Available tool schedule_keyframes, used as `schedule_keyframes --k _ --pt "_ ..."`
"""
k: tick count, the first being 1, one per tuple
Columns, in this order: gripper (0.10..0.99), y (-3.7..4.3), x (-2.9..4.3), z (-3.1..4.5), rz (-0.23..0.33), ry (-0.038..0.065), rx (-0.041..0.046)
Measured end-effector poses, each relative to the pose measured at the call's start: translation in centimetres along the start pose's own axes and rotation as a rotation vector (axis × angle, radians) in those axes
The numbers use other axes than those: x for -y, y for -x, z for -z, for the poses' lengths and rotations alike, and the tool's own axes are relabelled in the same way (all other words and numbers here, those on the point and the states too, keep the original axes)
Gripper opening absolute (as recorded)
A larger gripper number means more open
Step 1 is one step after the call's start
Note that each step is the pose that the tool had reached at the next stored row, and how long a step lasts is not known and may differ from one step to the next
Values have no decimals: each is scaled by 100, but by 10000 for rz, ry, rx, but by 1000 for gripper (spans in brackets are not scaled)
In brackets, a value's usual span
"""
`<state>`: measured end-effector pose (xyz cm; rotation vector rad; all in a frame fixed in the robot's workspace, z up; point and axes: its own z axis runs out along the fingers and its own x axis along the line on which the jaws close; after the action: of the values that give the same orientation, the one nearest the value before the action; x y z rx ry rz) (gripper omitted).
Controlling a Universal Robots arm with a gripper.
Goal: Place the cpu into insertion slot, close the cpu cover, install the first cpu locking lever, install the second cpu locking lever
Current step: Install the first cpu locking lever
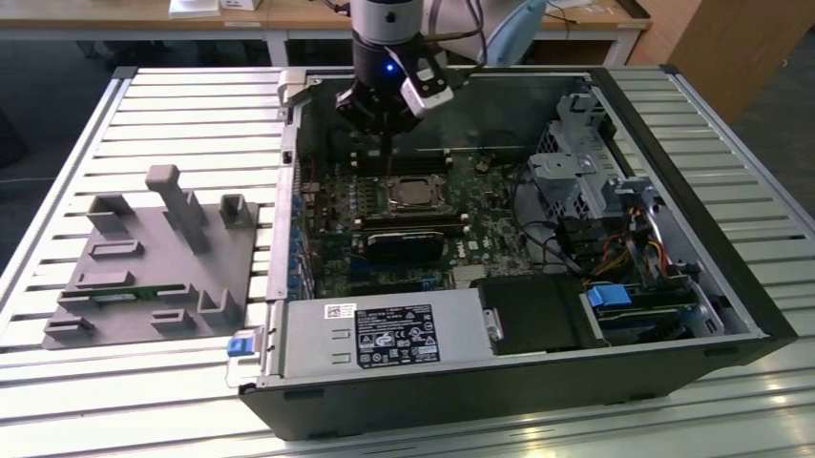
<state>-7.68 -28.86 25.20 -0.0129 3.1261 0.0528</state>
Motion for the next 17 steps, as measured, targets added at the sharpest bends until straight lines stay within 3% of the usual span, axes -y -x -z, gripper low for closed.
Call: schedule_keyframes --k 5,8,12,17 --pt "106 104 -1 -18 0 1 -10" --pt "106 110 0 -20 -2 4 -11" --pt "106 110 0 -39 -6 347 -8" --pt "106 113 1 -61 -7 352 -9"
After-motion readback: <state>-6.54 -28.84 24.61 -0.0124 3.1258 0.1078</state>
